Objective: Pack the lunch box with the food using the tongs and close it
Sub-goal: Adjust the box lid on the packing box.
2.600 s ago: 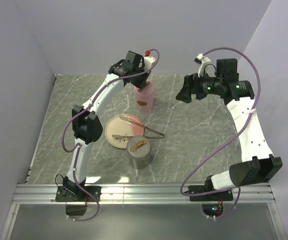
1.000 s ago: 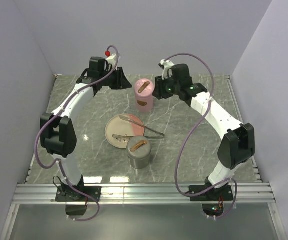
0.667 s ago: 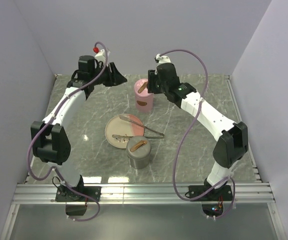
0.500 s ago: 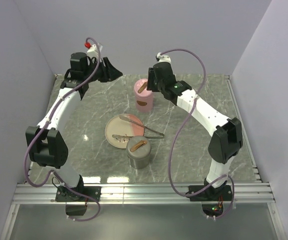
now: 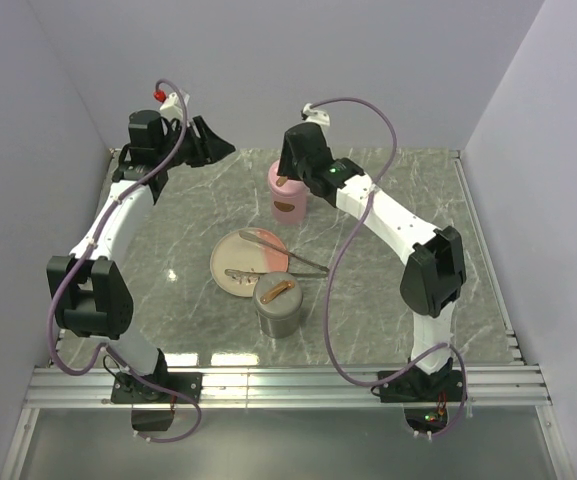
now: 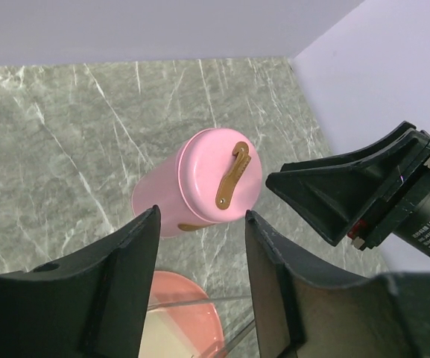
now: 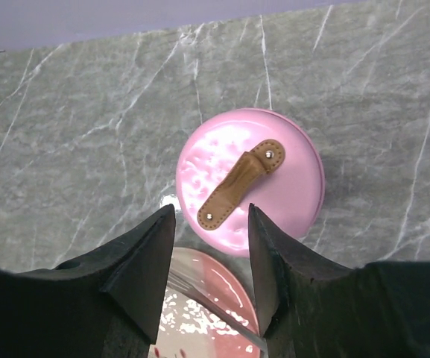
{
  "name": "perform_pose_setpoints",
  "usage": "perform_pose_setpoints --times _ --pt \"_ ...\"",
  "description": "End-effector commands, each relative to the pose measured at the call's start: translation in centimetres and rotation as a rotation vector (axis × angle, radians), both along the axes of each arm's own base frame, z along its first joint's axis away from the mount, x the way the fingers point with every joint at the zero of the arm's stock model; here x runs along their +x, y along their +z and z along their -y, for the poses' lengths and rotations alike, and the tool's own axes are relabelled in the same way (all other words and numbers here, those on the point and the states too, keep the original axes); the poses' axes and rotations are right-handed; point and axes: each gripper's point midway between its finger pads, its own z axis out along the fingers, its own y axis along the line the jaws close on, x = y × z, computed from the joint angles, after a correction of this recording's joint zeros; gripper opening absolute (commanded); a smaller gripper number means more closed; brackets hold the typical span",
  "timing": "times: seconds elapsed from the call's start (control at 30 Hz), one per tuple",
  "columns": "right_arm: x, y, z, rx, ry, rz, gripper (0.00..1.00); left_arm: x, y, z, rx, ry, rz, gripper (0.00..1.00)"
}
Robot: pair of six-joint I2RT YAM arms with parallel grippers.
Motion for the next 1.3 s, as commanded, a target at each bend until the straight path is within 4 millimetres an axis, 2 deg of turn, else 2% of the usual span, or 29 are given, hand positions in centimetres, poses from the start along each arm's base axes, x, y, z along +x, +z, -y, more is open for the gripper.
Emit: perform_pose_setpoints --times 0.0,0.17,0.47,0.5,0.8,1.07,1.17,1.27 --pt "0.8 1.5 -0.3 0.013 -0.054 0.045 0.52 -0.9 3.2 -0.1 -0.030 -0.017 0.088 0.55" --pt "1.1 0.5 0.0 0.005 -0.097 0.021 0.52 -1.0 3.7 -0.4 -0.037 -0.013 0.100 0.57" --pt "1.7 -1.6 -0.2 -0.030 -0.111 0.001 0.54 -1.3 3.1 -1.1 -0.055 -0.006 0.085 0.59" --pt "1.8 -1.7 -0.2 -0.031 -0.112 0.003 0.54 -1.3 3.8 -1.2 -0.057 -0.006 0.115 0.59" --pt "2.8 -2.4 -0.1 -0.053 -0.146 0.013 0.51 -1.6 3.7 -1.8 -0.060 0.000 0.121 0.60" --pt "2.9 -2.8 0.7 -0.086 -0.175 0.017 0.37 -1.6 3.6 -2.0 -0.058 0.001 0.128 0.60" --pt "3.0 -3.0 0.8 -0.098 -0.162 0.016 0.24 -1.6 3.7 -1.9 -0.059 -0.003 0.131 0.60" --pt "3.0 -2.7 0.9 -0.102 -0.150 0.019 0.18 -1.7 3.3 -1.9 -0.058 -0.005 0.123 0.60"
